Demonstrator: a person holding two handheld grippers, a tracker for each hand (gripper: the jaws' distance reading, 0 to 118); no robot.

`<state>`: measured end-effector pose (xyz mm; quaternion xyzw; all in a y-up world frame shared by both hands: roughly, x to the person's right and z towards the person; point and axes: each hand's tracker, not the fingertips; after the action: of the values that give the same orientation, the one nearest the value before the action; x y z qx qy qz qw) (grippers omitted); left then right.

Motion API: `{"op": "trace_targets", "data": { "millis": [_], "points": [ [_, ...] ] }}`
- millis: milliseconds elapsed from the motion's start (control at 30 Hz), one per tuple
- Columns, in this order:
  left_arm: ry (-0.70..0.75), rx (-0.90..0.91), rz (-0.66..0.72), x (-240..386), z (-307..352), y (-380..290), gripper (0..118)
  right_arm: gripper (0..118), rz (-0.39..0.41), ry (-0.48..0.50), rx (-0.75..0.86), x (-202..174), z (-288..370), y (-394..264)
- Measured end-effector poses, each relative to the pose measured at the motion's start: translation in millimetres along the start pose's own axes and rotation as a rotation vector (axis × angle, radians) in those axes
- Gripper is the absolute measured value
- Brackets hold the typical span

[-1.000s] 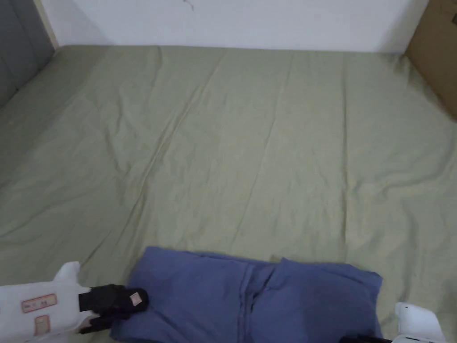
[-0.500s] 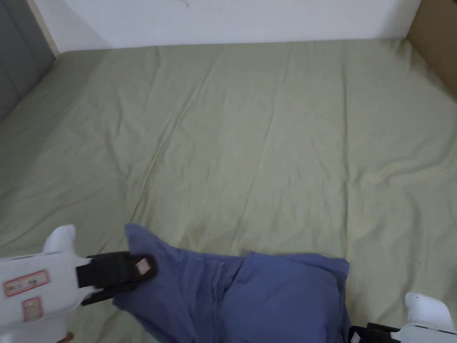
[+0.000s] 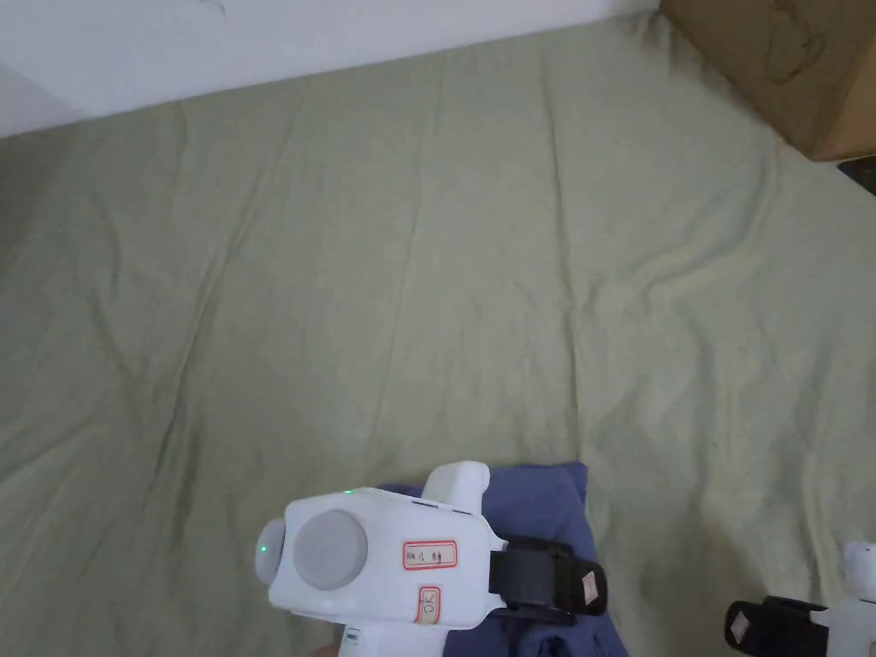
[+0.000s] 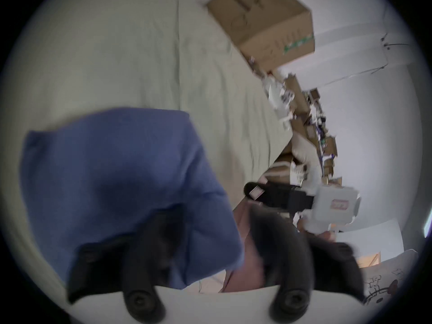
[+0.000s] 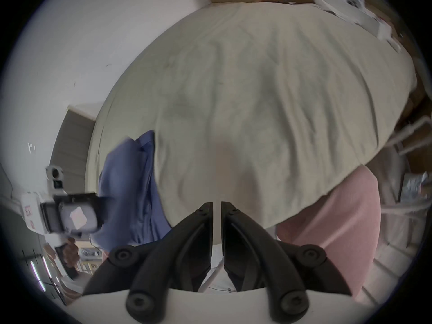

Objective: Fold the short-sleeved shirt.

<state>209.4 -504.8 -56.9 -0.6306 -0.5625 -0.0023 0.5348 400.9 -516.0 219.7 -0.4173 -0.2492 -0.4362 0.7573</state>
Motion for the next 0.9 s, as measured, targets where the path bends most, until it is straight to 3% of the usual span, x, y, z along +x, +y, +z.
{"op": "trace_targets", "data": {
  "millis": [33,67,167,200,233,300,400,467,567,767,900],
  "points": [
    [0.028,-0.004,-0.011,1,-3,-2,96,8,-0.014,-0.003,0.002,6,2,0],
    [0.045,0.041,-0.01,-2,-4,-1,98,8,-0.008,-0.021,0.001,8,4,0],
    [0.054,0.158,0.036,-4,26,3,96,8,0.055,-0.103,0.02,13,9,2],
    [0.034,0.189,0.056,-5,37,0,85,8,0.068,-0.119,0.024,14,9,3],
    [0.022,0.231,0.079,-7,50,-2,66,8,0.073,-0.117,0.026,12,9,5],
    [0.072,0.294,0.083,-14,69,-8,2,8,0.075,-0.105,0.028,11,9,10],
    [0.345,0.248,0.013,-14,80,-18,2,8,0.057,-0.05,0.046,6,8,14],
    [0.343,0.195,0.069,-29,73,-23,2,8,0.065,-0.029,0.048,1,6,14],
    [0.196,0.159,0.108,-34,51,-29,2,8,0.097,-0.011,0.039,-8,2,11],
    [0.145,0.014,-0.001,-4,-26,-26,2,8,0.128,-0.007,0.014,-15,2,4],
    [0.072,-0.035,0.019,10,-56,-22,2,8,0.108,-0.022,0.021,-12,5,5]
  ]
}}
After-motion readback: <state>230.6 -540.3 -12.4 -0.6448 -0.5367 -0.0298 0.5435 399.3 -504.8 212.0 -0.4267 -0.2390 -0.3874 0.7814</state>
